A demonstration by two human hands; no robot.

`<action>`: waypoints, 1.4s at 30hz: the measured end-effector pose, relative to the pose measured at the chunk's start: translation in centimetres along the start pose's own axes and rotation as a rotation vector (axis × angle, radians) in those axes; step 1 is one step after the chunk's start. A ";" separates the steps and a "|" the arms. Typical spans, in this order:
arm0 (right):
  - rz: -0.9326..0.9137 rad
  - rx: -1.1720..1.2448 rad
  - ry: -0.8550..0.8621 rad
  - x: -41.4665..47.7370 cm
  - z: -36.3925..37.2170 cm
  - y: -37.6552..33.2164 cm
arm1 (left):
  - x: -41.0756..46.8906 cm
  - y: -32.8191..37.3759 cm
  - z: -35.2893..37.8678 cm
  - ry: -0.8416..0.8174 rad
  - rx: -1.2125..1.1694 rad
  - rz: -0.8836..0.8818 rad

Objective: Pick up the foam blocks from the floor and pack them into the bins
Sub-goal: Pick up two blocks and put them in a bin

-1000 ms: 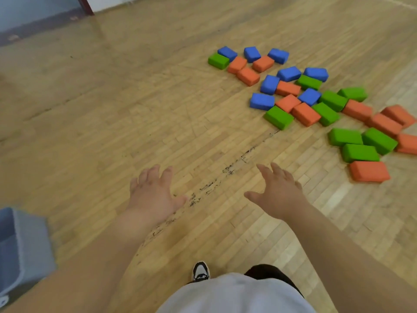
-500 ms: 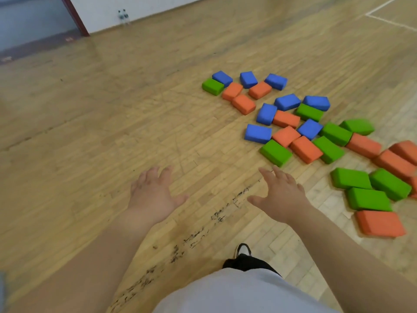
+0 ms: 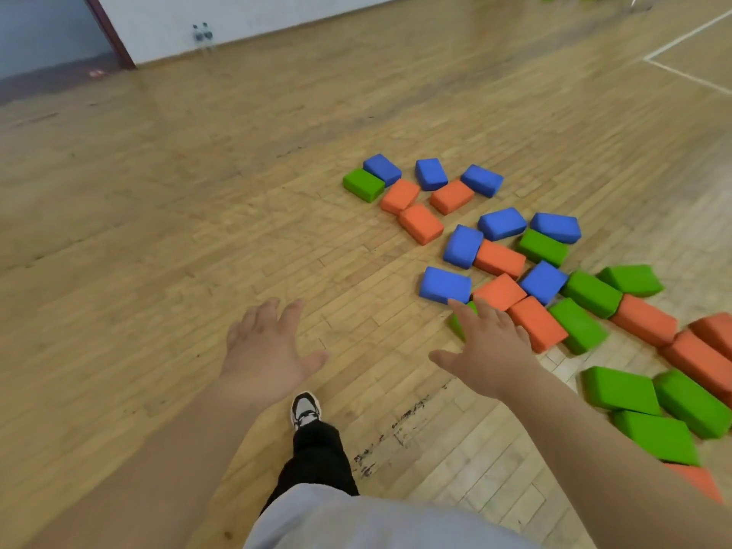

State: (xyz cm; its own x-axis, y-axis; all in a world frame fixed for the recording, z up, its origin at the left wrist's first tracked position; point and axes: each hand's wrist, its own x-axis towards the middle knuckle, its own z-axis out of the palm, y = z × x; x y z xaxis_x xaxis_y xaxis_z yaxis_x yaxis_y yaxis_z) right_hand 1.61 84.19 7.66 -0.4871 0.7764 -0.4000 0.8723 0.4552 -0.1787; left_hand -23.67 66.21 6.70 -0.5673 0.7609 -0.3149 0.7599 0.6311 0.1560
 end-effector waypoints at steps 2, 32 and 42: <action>0.016 -0.006 0.010 4.0 -1.0 -1.5 | 4.7 -0.7 -1.1 -0.012 0.005 0.030; -0.016 0.030 -0.015 61.7 -24.6 -7.6 | 64.9 7.7 -20.2 -0.046 0.116 0.139; -0.015 0.012 -0.070 82.0 -31.5 -7.9 | 85.3 11.0 -24.4 -0.094 0.081 0.162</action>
State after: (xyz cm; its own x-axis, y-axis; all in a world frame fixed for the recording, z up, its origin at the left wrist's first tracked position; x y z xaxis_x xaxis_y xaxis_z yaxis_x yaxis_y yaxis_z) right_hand -46.62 157.98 4.63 -0.4959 0.7369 -0.4593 0.8657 0.4606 -0.1958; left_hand -71.50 141.71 4.43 -0.4060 0.8318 -0.3784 0.8642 0.4841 0.1369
